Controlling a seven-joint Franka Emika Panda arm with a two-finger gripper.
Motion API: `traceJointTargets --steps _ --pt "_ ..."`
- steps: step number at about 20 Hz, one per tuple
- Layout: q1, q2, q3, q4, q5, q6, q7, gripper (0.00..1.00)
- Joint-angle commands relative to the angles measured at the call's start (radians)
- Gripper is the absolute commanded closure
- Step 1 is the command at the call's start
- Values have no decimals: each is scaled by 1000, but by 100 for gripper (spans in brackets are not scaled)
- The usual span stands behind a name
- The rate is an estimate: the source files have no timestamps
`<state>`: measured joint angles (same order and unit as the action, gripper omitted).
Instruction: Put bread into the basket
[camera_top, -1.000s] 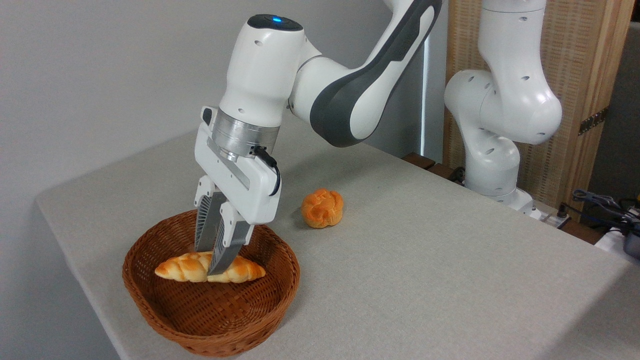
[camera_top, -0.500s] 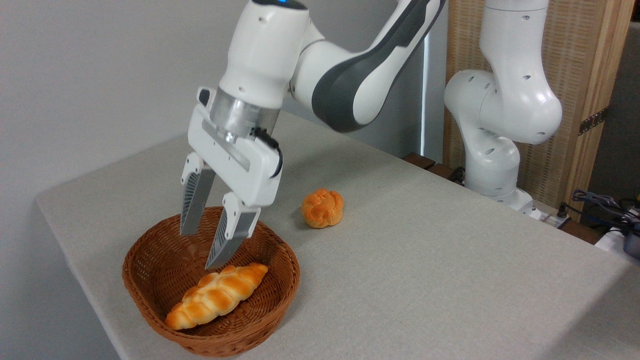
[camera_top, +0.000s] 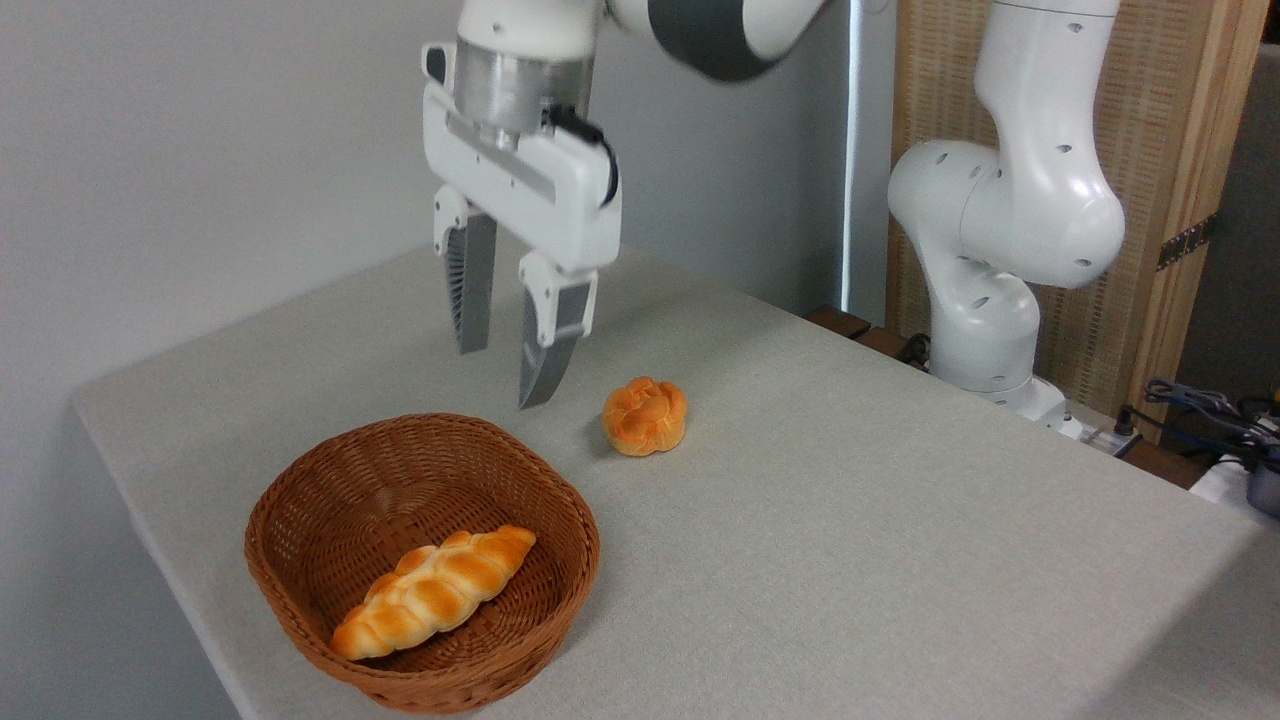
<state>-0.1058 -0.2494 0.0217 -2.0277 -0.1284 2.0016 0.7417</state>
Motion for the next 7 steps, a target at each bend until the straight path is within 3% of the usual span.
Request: traceJointTargets --steps 1,4,7 --pt "-3 15 6 58 29 -101 -131 0" --pt "-5 10 -2 75 119 -174 -160 0" --pt "-5 8 -5 102 138 -188 -157 0"
